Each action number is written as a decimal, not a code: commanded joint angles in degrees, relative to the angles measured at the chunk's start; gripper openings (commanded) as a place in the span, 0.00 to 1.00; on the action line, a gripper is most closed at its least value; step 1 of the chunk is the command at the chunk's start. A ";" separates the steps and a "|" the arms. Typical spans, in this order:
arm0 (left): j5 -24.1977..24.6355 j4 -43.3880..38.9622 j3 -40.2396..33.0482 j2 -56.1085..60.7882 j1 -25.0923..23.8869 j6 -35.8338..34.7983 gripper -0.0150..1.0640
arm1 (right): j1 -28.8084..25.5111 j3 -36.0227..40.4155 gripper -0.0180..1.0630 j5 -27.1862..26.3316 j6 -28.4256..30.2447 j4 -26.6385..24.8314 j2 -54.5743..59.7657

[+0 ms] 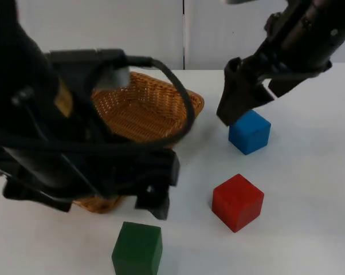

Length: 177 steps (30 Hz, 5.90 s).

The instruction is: Pick up one cube with each hand and place exactly two cubes into the same basket, leaving the remaining cube outside.

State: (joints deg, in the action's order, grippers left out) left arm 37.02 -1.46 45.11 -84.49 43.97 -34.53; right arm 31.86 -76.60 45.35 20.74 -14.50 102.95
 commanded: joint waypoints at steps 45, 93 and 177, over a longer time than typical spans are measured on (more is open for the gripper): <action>-17.28 -4.14 0.27 -24.47 1.33 -6.40 0.99 | 2.06 -0.39 0.99 -5.07 -0.52 0.77 17.82; -17.47 -3.58 0.27 -24.82 1.33 -6.40 0.60 | 2.06 -0.39 0.10 -6.64 -0.15 0.99 20.20; -18.48 -9.51 1.80 -1.71 -21.01 14.69 0.01 | 2.06 -33.24 0.02 -0.50 -4.88 7.51 18.10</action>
State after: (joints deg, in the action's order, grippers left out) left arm 21.02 -11.72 45.49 -83.13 24.60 -21.54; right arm 33.65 -103.10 43.16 16.04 -6.23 115.55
